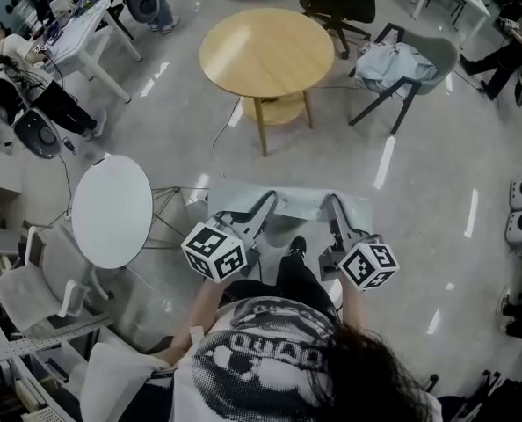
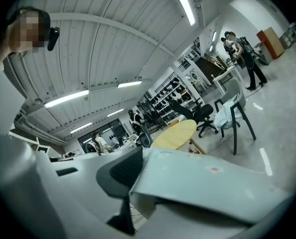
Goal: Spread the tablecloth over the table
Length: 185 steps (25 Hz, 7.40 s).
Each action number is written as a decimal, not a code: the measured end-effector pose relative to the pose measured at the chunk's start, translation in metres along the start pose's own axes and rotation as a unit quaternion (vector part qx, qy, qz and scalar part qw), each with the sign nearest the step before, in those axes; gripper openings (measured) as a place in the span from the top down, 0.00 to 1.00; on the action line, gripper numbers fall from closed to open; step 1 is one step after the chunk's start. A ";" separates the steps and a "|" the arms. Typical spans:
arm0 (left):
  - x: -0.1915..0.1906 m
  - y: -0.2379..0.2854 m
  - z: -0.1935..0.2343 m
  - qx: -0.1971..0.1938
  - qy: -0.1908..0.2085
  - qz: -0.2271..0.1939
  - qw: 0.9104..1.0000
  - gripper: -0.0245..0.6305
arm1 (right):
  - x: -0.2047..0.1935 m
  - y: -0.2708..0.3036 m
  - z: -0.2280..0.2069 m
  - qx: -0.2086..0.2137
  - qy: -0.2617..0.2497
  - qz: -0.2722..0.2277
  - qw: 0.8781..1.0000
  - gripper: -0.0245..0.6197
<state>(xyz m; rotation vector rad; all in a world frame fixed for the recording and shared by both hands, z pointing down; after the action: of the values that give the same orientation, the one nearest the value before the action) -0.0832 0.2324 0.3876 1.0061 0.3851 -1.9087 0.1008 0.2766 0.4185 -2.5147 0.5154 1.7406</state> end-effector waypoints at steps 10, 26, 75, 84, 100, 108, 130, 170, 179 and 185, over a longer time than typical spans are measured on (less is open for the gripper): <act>0.015 0.084 -0.007 0.016 0.002 -0.007 1.000 0.90 | 0.042 0.032 -0.075 0.024 -0.011 -0.010 1.000 0.85; 0.044 0.097 -0.005 0.058 0.025 -0.043 0.997 0.90 | 0.064 0.077 -0.087 0.091 -0.005 -0.008 0.996 0.85; 0.432 0.285 0.243 -0.093 0.180 -0.113 0.973 0.90 | 0.290 0.492 -0.075 0.032 -0.129 -0.103 0.986 0.84; 0.499 0.342 0.250 -0.096 0.217 -0.114 0.965 0.89 | 0.356 0.550 -0.101 0.040 -0.143 -0.112 0.983 0.84; 0.627 0.489 0.311 -0.022 0.258 -0.128 0.957 0.88 | 0.462 0.728 -0.191 0.112 -0.128 -0.105 0.980 0.84; 0.707 0.537 0.318 0.009 0.294 -0.146 0.945 0.88 | 0.541 0.794 -0.203 0.140 -0.168 -0.142 0.965 0.84; 0.718 0.489 0.349 0.058 0.308 -0.156 0.937 0.87 | 0.521 0.831 -0.155 0.188 -0.180 -0.129 0.957 0.84; 0.340 0.276 0.364 0.016 0.098 -0.038 0.994 0.87 | 0.158 0.557 -0.098 0.086 -0.012 0.030 0.996 0.85; 0.264 0.252 0.387 0.044 -0.026 -0.030 0.998 0.87 | 0.091 0.533 -0.104 0.100 0.031 0.088 0.991 0.85; 0.215 0.237 0.400 0.076 -0.102 -0.018 0.992 0.85 | 0.047 0.517 -0.111 0.104 0.060 0.132 0.984 0.85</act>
<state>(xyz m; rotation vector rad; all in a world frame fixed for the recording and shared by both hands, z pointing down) -0.1339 -0.2644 0.4993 0.8949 0.1432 -2.0751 0.0647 -0.2478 0.4955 -2.5057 1.0231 1.5163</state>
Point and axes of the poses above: the fingertips, and each gripper's own axes: y forward along the fingers, z to its left, x out of its top, the point moved 4 cm from there along -y, backward along the fingers, and after that the axes turned 13 degrees about -y, right-handed, at the moved point
